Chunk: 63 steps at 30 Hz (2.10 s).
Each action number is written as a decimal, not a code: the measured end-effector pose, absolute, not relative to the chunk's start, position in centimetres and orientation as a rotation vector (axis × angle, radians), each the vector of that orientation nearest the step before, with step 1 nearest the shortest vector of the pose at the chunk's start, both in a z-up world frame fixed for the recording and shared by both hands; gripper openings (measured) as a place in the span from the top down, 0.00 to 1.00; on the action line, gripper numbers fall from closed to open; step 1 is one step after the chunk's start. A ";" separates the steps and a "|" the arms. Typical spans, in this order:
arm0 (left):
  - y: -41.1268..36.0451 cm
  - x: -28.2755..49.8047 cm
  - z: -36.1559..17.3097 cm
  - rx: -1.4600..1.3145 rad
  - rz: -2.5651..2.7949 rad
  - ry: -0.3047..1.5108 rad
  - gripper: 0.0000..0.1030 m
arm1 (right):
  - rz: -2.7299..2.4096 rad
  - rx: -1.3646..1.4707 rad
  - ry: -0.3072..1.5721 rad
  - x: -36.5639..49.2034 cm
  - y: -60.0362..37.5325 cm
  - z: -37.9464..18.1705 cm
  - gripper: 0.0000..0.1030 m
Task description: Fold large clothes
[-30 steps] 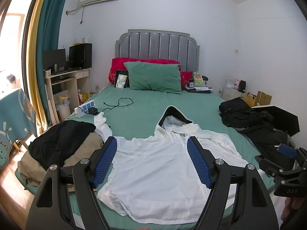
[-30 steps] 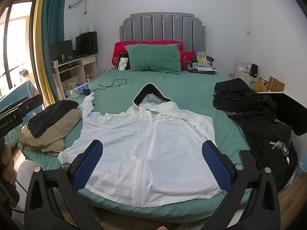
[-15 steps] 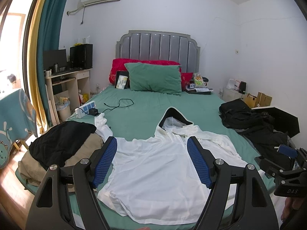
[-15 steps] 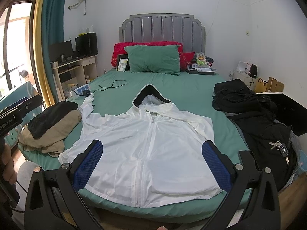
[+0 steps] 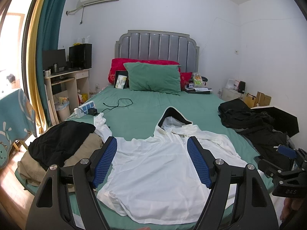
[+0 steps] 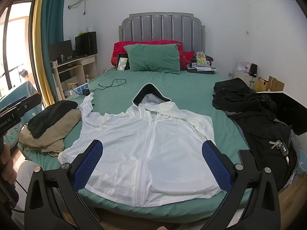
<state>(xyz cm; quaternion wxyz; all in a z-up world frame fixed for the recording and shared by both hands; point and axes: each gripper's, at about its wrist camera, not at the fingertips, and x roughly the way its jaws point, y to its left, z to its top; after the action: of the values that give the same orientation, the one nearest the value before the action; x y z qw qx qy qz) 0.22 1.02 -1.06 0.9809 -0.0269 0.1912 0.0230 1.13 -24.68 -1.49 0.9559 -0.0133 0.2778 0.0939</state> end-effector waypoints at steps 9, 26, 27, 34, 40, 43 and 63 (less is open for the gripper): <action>0.9 0.2 -1.0 -0.055 0.049 0.385 0.24 | 0.191 -0.026 0.566 1.2 -24.7 -1.4 0.01; 0.6 0.5 -1.3 -0.092 0.003 0.397 0.24 | 0.188 -0.035 0.571 1.3 -24.7 -1.8 0.01; 0.7 0.6 -1.0 -0.096 0.002 0.397 0.24 | 0.189 -0.035 0.574 1.4 -24.7 -1.9 0.01; 1.2 2.5 -2.2 -0.089 0.012 0.468 0.24 | 0.204 -0.045 0.602 2.7 -24.2 -2.8 0.01; 2.2 6.2 -4.3 -0.099 -0.015 0.551 0.24 | 0.211 -0.063 0.632 5.3 -23.5 -4.0 0.01; 2.3 7.9 -4.9 -0.083 -0.017 0.569 0.20 | 0.207 -0.066 0.641 6.9 -23.5 -4.5 0.01; 5.7 25.0 -12.6 -0.037 -0.032 0.738 0.18 | 0.191 -0.128 0.758 21.7 -23.9 -10.4 0.01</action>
<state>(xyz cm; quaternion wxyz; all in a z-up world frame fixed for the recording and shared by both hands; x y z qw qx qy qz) 25.01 5.65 -12.59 0.9324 -0.0182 0.3605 -0.0158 21.68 -23.90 -10.43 0.9227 -0.0625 0.3690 0.0930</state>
